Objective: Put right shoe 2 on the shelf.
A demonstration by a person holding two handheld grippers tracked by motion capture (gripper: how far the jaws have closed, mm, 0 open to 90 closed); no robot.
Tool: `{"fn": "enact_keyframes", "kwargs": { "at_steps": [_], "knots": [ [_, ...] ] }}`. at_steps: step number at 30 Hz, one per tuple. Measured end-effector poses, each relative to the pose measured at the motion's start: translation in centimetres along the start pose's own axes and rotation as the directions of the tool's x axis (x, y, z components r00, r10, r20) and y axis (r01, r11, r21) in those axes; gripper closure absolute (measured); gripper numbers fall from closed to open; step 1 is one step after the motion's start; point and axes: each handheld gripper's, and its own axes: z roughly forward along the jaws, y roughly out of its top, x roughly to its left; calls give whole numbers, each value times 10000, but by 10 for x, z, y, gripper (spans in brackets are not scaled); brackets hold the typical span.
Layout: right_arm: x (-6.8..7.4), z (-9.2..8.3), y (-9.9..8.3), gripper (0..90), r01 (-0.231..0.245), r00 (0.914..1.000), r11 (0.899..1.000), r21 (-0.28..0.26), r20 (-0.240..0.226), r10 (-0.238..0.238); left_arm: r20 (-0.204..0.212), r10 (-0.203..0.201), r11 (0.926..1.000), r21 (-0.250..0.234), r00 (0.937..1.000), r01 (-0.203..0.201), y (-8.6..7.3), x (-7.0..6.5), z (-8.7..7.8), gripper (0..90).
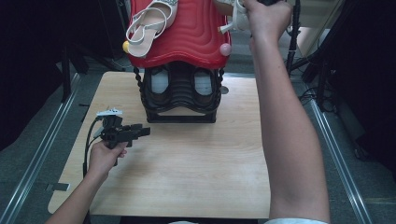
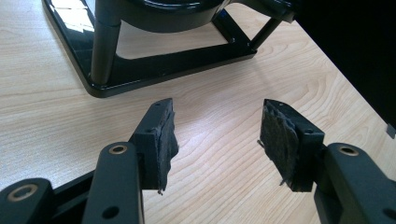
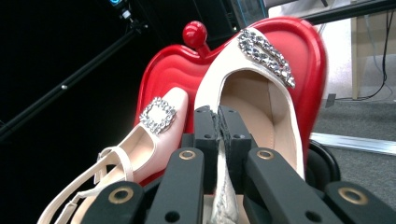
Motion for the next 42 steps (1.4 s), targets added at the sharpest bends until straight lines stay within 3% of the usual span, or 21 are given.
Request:
{"fn": "enact_keyframes", "kwargs": {
  "at_steps": [6, 18, 42],
  "knots": [
    [7, 21, -12, 887, 240, 9997, 9989, 408, 61, -243, 3, -15, 10000, -3, 10000, 15, 0, 0, 0, 454],
    [20, 44, -35, 886, 704, 9973, 9948, 731, -250, -687, 1, 37, 10000, -3, 10000, -37, 0, 0, -1, 453],
    [20, 61, -55, 883, 1055, 9941, 9880, 1128, -361, -1020, 24, -4, 10000, -7, 10000, 4, 0, -1, 1, 452]
  ]
}}
